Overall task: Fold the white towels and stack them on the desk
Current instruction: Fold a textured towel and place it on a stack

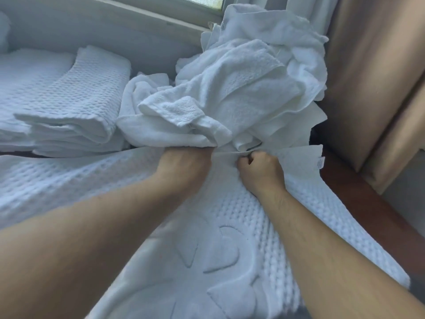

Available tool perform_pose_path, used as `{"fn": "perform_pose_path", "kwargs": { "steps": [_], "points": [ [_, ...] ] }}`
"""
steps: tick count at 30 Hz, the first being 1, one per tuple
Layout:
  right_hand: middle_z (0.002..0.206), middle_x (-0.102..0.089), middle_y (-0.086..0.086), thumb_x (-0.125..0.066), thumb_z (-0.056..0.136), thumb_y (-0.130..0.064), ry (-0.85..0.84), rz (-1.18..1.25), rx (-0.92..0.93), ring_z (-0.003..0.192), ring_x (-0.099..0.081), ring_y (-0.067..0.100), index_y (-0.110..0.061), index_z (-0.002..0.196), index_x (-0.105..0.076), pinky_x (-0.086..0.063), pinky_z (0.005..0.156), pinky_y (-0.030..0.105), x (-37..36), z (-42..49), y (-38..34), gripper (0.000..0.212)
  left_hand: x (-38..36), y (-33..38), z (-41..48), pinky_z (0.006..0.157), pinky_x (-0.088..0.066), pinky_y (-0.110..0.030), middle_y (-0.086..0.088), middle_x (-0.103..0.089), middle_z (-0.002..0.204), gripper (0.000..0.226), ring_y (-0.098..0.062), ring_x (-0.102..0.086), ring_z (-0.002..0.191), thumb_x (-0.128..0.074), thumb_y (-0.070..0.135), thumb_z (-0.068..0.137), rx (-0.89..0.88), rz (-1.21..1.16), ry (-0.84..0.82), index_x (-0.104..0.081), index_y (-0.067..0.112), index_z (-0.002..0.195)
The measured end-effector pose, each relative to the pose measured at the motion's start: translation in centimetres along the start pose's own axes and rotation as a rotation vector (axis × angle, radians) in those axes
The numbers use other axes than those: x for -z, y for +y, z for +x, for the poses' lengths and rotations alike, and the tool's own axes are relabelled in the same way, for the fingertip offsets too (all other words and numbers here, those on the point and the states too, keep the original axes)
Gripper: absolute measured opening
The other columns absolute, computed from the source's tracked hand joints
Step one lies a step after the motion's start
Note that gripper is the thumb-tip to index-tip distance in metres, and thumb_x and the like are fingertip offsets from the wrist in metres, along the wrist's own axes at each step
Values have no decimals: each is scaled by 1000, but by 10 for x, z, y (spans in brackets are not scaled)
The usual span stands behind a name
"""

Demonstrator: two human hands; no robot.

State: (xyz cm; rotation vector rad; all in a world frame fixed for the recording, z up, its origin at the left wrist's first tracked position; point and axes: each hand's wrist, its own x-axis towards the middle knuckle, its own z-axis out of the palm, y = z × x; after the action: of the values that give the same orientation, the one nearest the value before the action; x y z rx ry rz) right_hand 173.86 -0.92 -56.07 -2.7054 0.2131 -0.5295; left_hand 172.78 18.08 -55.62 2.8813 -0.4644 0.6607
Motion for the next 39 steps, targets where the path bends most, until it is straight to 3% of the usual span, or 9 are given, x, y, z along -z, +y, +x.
{"fn": "perform_pose_path", "kwargs": {
  "steps": [3, 7, 11, 16, 19, 24, 29, 35, 39],
  "points": [
    [78, -59, 1, -55, 88, -26, -200, 59, 113, 73, -53, 21, -14, 73, -56, -34, 54, 26, 14, -5, 11, 19, 4, 10, -19, 103, -39, -43, -7, -48, 148, 51, -33, -44, 135, -55, 26, 97, 179, -65, -24, -43, 23, 147],
    [79, -61, 0, -53, 86, -29, -186, 214, 162, 76, -55, 13, -11, 77, -65, -40, 61, 27, 30, -27, 24, 23, 28, 6, -41, 75, -54, -45, -10, -71, 106, 28, -38, -64, 100, -72, 13, 83, -51, -253, 151, -71, 22, 110],
    [43, -42, -7, -39, 86, -49, 99, 426, -91, 45, -41, 8, -19, 46, -37, -32, 45, 27, 37, -35, 35, 50, 35, 11, -52, 54, -51, -43, -3, -62, 90, 13, -34, -62, 74, -69, 22, 88, -230, -276, 106, -71, 20, 101],
    [79, -72, 7, -38, 81, -78, 142, 673, -460, 74, -68, 22, -2, 86, -67, -54, 68, 41, 45, -16, 48, 82, 36, 22, -56, 56, -37, -28, 17, -61, 89, 26, -13, -53, 76, -57, 54, 88, -265, -349, -48, -63, 38, 108],
    [102, -73, 6, -53, 78, -67, 118, 656, -499, 92, -70, 23, -13, 114, -66, -52, 67, 34, 45, -9, 54, 67, 34, 19, -60, 59, -34, -15, 25, -51, 81, 35, -3, -44, 74, -52, 62, 82, -291, -427, -173, -56, 49, 115],
    [113, -66, 3, -58, 71, -56, 131, 718, -543, 90, -65, 16, -10, 138, -51, -45, 60, 28, 43, -8, 57, 82, 37, 27, -61, 73, -51, -32, 24, -62, 99, 32, -4, -57, 93, -58, 51, 90, -338, -467, -191, -60, 53, 122],
    [103, -68, 1, -59, 69, -34, 172, 798, -568, 92, -68, 20, -11, 130, -58, -51, 69, 32, 45, -13, 61, 65, 42, 46, -77, 66, -54, -34, 25, -63, 99, 32, -8, -65, 85, -54, 47, 93, -421, -491, -169, -59, 52, 125],
    [97, -71, 14, -56, 85, -5, 118, 1183, -658, 93, -74, 34, -5, 111, -64, -62, 80, 45, 64, -19, 76, 27, 34, 54, -84, 69, -48, -30, 23, -59, 110, 44, -6, -59, 95, -40, 59, 93, -405, -403, -263, -27, 55, 135],
    [100, -75, 8, -55, 92, -12, -33, 794, -526, 92, -74, 26, -9, 110, -65, -63, 77, 44, 76, -23, 90, 21, 31, 50, -79, 70, -49, -31, 22, -64, 107, 41, -9, -62, 98, -40, 56, 92, -399, -357, -183, -36, 52, 133]
  ]
}}
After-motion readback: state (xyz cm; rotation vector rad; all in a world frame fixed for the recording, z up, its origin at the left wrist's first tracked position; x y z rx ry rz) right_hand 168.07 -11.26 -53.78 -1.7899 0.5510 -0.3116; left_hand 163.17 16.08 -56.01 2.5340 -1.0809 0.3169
